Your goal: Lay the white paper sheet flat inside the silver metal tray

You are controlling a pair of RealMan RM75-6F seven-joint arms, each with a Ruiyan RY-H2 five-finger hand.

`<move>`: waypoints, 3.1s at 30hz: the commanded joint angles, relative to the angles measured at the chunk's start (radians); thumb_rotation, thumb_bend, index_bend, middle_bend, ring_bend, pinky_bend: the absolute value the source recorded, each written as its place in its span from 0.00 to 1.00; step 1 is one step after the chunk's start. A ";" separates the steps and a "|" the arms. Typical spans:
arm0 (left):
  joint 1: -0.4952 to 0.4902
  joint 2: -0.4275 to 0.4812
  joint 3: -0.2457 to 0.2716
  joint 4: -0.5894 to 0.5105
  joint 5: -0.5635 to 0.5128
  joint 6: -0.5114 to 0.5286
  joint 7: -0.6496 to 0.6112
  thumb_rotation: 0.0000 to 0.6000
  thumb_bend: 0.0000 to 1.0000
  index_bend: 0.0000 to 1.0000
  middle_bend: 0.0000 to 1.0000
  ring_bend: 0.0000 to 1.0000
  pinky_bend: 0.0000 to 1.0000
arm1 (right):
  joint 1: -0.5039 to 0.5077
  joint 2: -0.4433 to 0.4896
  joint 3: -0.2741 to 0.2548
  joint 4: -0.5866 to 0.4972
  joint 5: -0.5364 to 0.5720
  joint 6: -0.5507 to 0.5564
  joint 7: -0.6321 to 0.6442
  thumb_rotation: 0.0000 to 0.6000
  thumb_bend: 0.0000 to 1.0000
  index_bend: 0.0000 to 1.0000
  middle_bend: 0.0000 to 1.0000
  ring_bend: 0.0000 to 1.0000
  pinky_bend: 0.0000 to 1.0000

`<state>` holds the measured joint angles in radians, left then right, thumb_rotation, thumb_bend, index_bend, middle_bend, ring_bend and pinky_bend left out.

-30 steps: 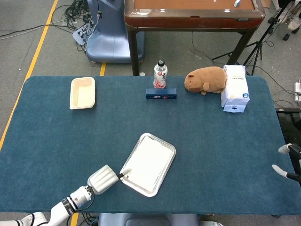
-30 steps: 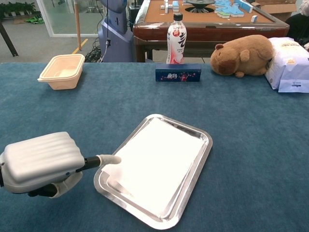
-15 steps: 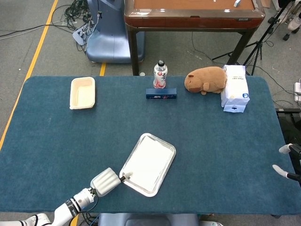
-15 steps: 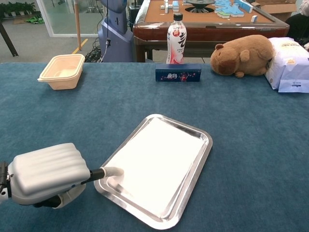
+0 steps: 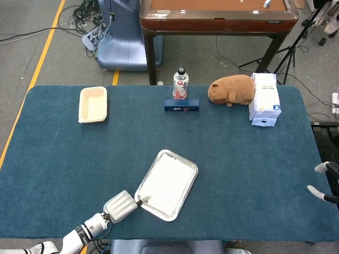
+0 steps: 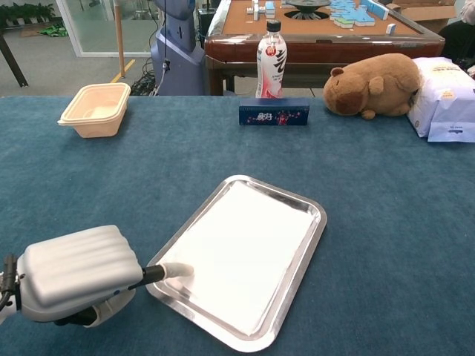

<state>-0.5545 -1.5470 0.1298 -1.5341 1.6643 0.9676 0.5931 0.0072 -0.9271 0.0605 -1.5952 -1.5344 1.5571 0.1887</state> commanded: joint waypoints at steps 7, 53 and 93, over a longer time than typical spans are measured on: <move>-0.003 -0.007 0.004 0.000 0.001 -0.005 -0.003 1.00 0.77 0.09 0.91 0.78 0.86 | 0.000 0.003 0.000 0.002 0.001 -0.001 0.004 1.00 0.06 0.48 0.49 0.40 0.42; 0.091 0.146 -0.105 -0.116 -0.082 0.229 0.052 1.00 0.68 0.00 0.45 0.50 0.70 | 0.005 -0.005 -0.003 -0.002 0.004 -0.017 -0.020 1.00 0.06 0.48 0.49 0.40 0.42; 0.465 0.312 -0.095 -0.167 -0.119 0.695 -0.026 1.00 0.56 0.15 0.22 0.14 0.24 | 0.042 -0.064 -0.009 -0.062 0.008 -0.074 -0.158 1.00 0.06 0.48 0.49 0.39 0.42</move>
<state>-0.0964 -1.2329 0.0366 -1.6985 1.5527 1.6605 0.5598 0.0480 -0.9914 0.0519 -1.6577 -1.5263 1.4840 0.0301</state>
